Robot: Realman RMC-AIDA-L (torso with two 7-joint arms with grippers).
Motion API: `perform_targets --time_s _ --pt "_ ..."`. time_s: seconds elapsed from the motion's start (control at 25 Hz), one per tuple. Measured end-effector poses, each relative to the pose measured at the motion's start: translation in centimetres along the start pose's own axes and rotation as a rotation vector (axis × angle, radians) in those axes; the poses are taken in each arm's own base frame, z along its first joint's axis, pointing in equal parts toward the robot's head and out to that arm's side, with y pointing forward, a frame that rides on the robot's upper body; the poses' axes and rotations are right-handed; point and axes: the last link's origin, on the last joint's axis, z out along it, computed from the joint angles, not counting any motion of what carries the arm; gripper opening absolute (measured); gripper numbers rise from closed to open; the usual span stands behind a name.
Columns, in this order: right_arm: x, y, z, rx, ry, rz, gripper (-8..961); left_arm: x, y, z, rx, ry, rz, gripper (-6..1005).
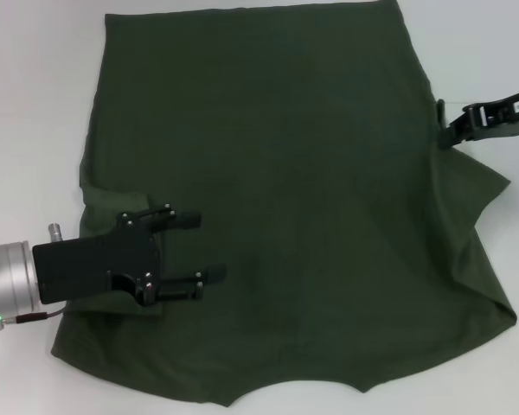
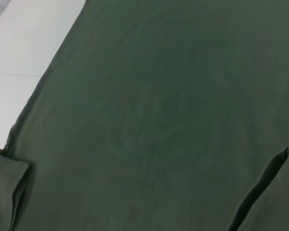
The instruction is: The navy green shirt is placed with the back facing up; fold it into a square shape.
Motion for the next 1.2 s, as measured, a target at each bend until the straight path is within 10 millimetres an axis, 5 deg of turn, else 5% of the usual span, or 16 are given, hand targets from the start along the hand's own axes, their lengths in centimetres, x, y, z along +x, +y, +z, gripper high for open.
perform_targets --time_s 0.64,0.92,1.2 --pt "2.0 2.3 5.1 -0.015 0.038 0.015 14 -0.1 0.0 -0.3 0.002 -0.001 0.004 847" --pt "2.5 3.2 6.1 -0.029 0.045 0.035 293 -0.2 0.2 -0.4 -0.003 -0.002 0.007 847" --pt "2.9 0.1 3.7 0.033 -0.003 0.092 587 -0.3 0.3 -0.5 -0.006 -0.007 0.006 847"
